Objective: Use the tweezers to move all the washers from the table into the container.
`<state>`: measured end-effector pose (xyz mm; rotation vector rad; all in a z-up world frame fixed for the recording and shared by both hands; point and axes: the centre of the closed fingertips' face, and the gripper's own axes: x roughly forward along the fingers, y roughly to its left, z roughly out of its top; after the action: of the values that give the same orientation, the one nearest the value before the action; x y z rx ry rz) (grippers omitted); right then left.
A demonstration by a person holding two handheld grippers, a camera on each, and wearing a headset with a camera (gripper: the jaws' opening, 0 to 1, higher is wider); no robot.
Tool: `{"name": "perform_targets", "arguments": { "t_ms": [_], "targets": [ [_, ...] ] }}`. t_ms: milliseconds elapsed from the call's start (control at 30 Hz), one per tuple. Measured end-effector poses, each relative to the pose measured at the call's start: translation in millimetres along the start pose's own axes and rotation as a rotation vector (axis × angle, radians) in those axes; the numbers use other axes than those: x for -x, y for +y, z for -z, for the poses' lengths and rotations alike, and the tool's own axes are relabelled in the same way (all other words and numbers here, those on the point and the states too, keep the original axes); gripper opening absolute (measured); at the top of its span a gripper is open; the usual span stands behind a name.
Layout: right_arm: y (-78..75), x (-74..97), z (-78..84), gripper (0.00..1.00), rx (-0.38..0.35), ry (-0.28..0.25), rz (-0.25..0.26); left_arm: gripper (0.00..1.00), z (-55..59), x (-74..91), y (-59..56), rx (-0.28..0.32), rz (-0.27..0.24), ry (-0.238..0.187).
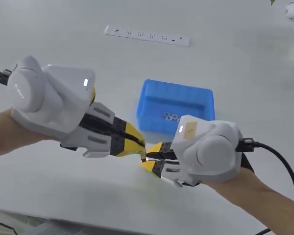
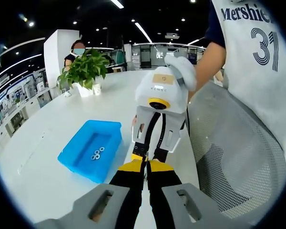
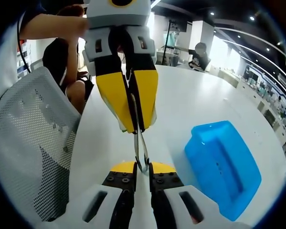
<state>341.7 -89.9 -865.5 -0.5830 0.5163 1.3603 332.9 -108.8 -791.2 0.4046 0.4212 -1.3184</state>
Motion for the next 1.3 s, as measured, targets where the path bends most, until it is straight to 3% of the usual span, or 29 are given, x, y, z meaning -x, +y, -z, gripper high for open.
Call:
{"name": "perform_targets", "arguments": {
  "t_ms": [700, 1133, 1167, 1200, 1300],
  "targets": [
    [0.1, -0.6, -1.1, 0.1, -0.013, 0.003, -0.015, 0.05, -2.2, 2.0, -0.3, 0.01, -0.005, -0.014],
    [-30.2, 28.8, -28.7, 0.1, 0.016, -0.052, 0.081, 0.05, -41.4, 16.9, 18.0, -0.088, -0.047, -0.051],
    [-36.0, 32.5, -30.7, 0.05, 0.025, -0.054, 0.105, 0.05, -43.2, 17.6, 20.2, -0.1, -0.054, -0.047],
    [-33.1, 34.9, -32.9, 0.02, 0.034, -0.055, 0.084, 0.05, -44.7, 18.2, 23.3, -0.109, -0.061, -0.041],
    [-41.8, 44.7, -38.8, 0.01, -0.005, -0.094, 0.128, 0.05, -56.1, 17.3, 27.9, -0.113, -0.034, -0.067]
  ]
}}
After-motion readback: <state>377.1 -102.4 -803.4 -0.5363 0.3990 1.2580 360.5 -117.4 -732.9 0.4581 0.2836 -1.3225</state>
